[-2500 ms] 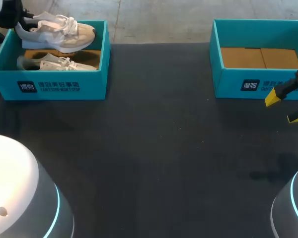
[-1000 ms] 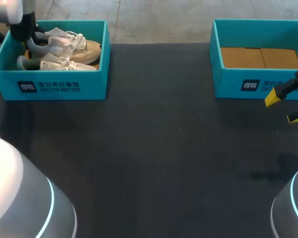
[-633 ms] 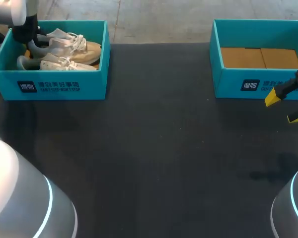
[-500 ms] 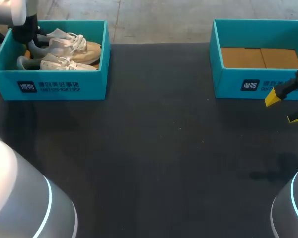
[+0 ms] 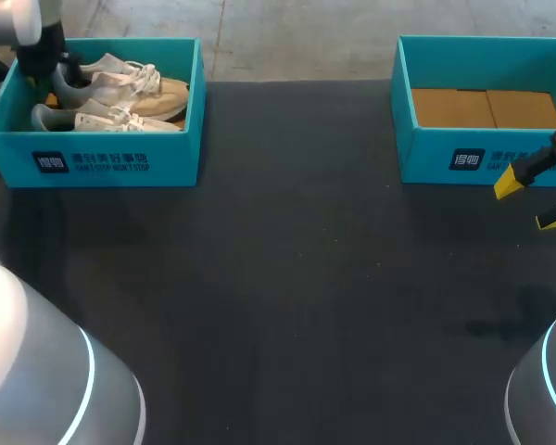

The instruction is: Take the shoe out of the shoebox, open the shoe tongue, remove and reinsert the insole, then place the shoe into the shoebox

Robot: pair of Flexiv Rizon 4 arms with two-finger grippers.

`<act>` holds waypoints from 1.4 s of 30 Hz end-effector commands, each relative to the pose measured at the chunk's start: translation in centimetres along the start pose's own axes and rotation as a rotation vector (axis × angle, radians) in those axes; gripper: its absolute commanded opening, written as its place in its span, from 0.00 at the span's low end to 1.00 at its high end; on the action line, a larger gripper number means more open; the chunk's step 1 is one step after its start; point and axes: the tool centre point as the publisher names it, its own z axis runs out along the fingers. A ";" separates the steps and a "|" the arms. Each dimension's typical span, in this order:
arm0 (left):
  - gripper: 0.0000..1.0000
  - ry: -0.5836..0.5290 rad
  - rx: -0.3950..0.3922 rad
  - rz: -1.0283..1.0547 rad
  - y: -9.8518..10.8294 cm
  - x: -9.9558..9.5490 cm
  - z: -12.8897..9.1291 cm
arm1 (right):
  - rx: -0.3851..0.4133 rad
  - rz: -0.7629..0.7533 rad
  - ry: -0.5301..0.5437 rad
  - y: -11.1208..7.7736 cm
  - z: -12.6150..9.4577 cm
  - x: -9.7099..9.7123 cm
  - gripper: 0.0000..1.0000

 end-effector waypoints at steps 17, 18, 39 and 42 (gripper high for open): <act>1.00 -0.154 -0.104 -0.043 -1.6 0.5 -6.9 | 0.000 0.002 -0.003 0.0 0.1 0.0 1.00; 1.00 -0.164 -0.109 -0.043 -1.6 0.4 -7.4 | 0.000 0.002 -0.003 0.0 0.1 0.0 1.00; 1.00 -0.193 -0.116 -0.049 -3.4 -0.4 -12.6 | 0.000 0.002 -0.003 0.0 0.1 0.0 1.00; 1.00 -0.201 -0.111 -0.055 -3.9 -0.3 -13.3 | 0.000 0.002 -0.003 0.0 0.1 0.0 1.00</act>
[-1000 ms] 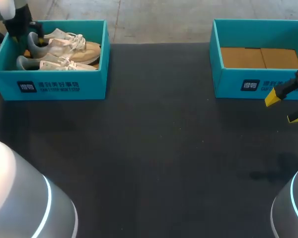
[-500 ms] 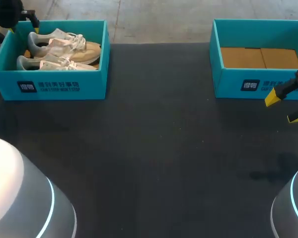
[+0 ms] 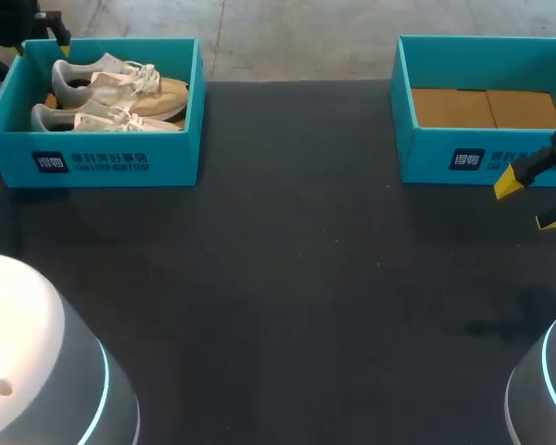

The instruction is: Take the shoe out of the shoebox, open the shoe tongue, remove and reinsert the insole, then place the shoe into the shoebox

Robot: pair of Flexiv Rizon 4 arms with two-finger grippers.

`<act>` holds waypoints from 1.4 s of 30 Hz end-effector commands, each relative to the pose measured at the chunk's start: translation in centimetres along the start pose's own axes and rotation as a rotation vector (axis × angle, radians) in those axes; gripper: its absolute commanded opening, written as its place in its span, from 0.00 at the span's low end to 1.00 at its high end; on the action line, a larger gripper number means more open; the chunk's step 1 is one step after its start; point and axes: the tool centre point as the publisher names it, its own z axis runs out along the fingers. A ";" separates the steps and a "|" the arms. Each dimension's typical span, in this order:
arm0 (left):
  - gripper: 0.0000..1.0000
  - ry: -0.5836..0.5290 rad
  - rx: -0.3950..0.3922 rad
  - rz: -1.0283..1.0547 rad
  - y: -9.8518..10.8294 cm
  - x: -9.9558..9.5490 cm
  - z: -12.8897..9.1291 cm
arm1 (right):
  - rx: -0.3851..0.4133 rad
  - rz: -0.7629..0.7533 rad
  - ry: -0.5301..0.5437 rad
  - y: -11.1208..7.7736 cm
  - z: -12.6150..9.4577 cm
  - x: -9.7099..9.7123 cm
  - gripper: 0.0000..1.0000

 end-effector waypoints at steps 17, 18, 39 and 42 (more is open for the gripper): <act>1.00 -0.011 0.042 0.011 -5.9 0.5 -5.1 | 0.000 0.002 -0.003 0.0 0.1 0.0 1.00; 1.00 -0.011 0.042 0.012 -6.2 0.5 -5.2 | 0.000 0.002 -0.003 0.0 0.1 0.0 1.00; 1.00 0.004 0.108 0.034 -12.8 1.1 -5.4 | 0.000 0.002 -0.003 0.0 0.1 0.0 1.00; 1.00 0.004 0.108 0.034 -12.8 1.1 -5.4 | 0.000 0.002 -0.003 0.0 0.1 0.0 1.00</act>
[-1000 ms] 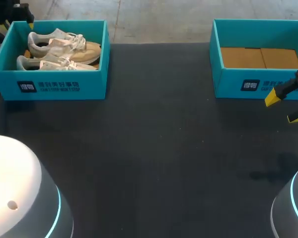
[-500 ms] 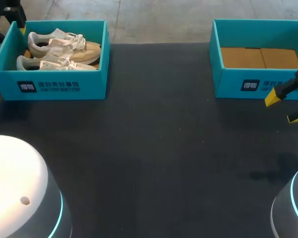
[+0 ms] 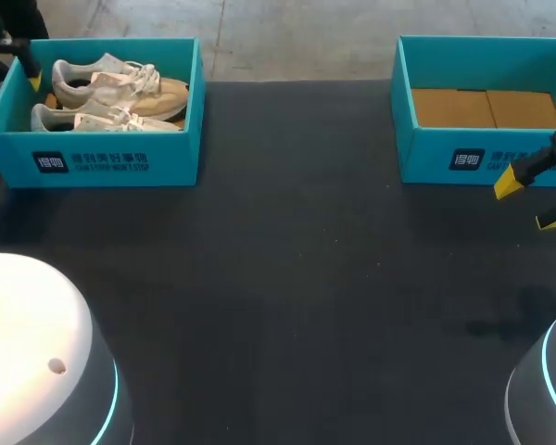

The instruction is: Take the shoe out of the shoebox, open the shoe tongue, remove and reinsert the insole, then place the shoe into the shoebox

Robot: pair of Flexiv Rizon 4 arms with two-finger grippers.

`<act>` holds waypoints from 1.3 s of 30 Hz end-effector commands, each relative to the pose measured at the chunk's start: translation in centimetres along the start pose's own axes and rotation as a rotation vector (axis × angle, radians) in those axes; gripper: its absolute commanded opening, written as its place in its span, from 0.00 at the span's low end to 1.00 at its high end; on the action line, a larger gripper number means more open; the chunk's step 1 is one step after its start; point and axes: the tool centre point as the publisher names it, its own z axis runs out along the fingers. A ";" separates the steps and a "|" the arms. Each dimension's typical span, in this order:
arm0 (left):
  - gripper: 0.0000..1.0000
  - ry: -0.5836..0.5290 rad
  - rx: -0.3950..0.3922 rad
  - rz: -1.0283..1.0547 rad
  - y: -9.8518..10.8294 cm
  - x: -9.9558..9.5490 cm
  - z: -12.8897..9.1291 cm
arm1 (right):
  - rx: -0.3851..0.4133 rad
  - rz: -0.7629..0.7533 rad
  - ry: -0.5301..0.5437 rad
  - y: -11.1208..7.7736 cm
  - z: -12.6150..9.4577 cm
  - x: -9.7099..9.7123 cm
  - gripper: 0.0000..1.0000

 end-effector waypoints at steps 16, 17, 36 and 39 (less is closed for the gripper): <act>1.00 0.011 0.083 -0.024 -0.6 -0.3 2.6 | 0.000 0.002 -0.003 0.0 0.1 0.0 1.00; 1.00 0.006 0.094 -0.029 -0.5 -0.4 2.9 | 0.000 0.002 -0.003 0.0 0.1 0.0 1.00; 1.00 0.020 0.185 -0.028 0.4 -0.5 7.1 | 0.000 0.002 -0.003 0.0 0.1 0.0 1.00; 1.00 0.024 0.197 -0.028 0.5 -0.4 7.6 | 0.000 0.002 -0.003 0.0 0.1 0.0 1.00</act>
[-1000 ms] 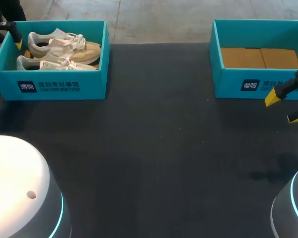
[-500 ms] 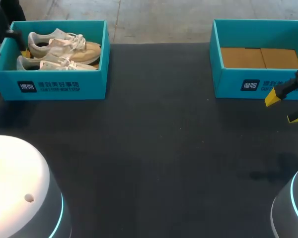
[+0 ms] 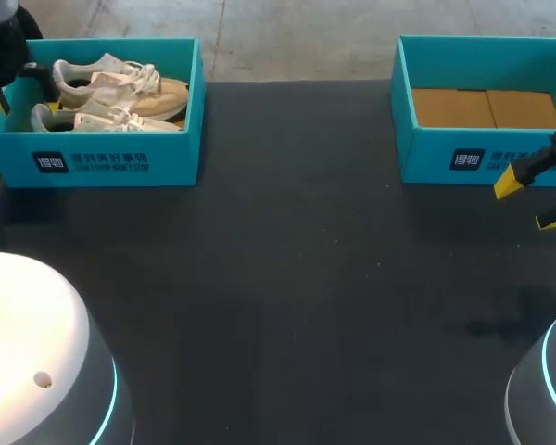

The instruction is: Take the shoe out of the shoebox, open the shoe tongue, remove and reinsert the insole, then place the shoe into the shoebox

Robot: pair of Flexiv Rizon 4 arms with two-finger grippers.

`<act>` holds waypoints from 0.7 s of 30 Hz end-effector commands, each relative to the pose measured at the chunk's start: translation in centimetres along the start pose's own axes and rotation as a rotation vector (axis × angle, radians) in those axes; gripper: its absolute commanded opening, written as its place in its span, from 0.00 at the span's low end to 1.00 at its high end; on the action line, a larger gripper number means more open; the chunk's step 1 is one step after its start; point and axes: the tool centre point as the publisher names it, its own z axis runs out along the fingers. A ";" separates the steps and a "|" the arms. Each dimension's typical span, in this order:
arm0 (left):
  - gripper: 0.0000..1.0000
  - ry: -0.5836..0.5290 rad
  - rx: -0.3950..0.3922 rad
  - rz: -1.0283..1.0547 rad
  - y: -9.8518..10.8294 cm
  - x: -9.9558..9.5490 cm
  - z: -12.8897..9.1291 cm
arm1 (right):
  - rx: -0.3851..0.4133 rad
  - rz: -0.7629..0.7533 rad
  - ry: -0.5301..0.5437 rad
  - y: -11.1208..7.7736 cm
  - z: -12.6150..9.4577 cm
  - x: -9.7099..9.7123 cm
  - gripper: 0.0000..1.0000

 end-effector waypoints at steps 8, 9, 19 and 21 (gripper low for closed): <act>1.00 0.019 0.045 0.008 0.9 0.4 1.8 | 0.000 0.002 -0.003 0.0 0.1 0.0 1.00; 1.00 0.024 0.048 0.011 0.9 0.4 2.1 | 0.000 0.002 -0.003 0.0 0.1 0.0 1.00; 0.95 0.053 0.077 0.009 1.0 0.3 4.2 | 0.000 0.002 -0.003 0.0 0.1 0.0 1.00; 0.92 0.056 0.079 0.009 1.0 0.2 4.4 | 0.000 0.002 -0.003 0.0 0.1 0.0 1.00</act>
